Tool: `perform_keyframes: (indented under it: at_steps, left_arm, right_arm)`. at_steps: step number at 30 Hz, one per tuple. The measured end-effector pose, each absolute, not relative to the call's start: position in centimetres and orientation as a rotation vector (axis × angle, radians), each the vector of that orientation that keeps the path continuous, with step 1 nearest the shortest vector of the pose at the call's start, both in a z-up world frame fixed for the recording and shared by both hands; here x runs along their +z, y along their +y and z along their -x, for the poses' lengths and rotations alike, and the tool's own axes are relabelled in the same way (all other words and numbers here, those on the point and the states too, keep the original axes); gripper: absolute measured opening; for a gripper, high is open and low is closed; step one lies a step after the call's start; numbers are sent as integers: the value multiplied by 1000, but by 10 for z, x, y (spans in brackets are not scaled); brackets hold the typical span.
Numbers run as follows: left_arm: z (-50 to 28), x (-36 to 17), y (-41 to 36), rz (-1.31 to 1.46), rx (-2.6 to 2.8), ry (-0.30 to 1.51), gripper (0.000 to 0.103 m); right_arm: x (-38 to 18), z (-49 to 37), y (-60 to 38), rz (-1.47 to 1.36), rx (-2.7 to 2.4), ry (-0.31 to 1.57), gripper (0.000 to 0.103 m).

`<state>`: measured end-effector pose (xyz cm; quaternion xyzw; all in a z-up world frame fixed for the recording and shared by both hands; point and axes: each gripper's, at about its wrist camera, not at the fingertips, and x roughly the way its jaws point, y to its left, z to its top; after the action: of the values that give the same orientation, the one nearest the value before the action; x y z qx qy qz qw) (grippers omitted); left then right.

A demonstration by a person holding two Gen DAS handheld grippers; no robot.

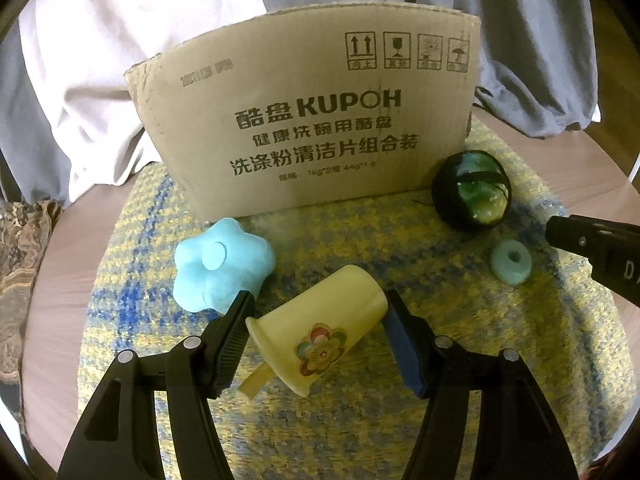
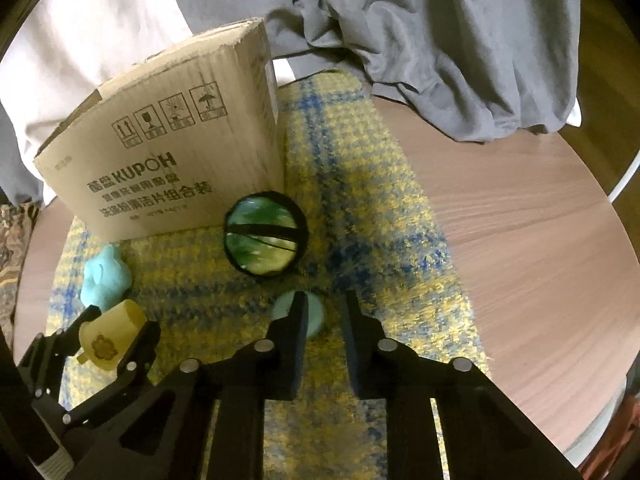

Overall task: Organize objects
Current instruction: 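Close the left tool on the yellow cup while the right tool grasps the teal ring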

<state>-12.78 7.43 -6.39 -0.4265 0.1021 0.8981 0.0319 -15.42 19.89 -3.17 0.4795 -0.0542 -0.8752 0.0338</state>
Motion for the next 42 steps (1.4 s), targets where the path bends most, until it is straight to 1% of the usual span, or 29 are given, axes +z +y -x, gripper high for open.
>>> perform_keyframes:
  at_steps: [3,17,18,19,20,21,22,31,42]
  left_arm:
    - [127,-61,77,1302,2767,319,64]
    - [125,-63,75,1309,2775,317,64]
    - [125,-64,74,1309,2776,317,64]
    - [125,-64,74,1309,2776,316,64]
    - [124,-64,74,1310,2775,316,64]
    - [125,-65,74,1311,2775,316,64]
    - [124,-65,74,1311,2775,317,64]
    - [126,-74,70,1334,2772,298,64]
    - [129,-82,70,1358,2762,287,64]
  right_arm:
    - [-29,153,199,-1462,-2691,-157,14]
    - [-39,154,193,-1483,-2646,-159,15]
    - [-40,155,192,-1483,-2641,-151,18]
    - [-42,155,190,-1484,-2639,-145,25]
    - [-43,155,189,-1484,-2637,-140,28]
    - [-44,156,187,-1479,-2638,-132,35]
    - [-44,156,186,-1477,-2638,-127,39]
    - [-61,166,177,-1509,-2605,-103,43]
    - [-77,175,171,-1545,-2594,-62,43]
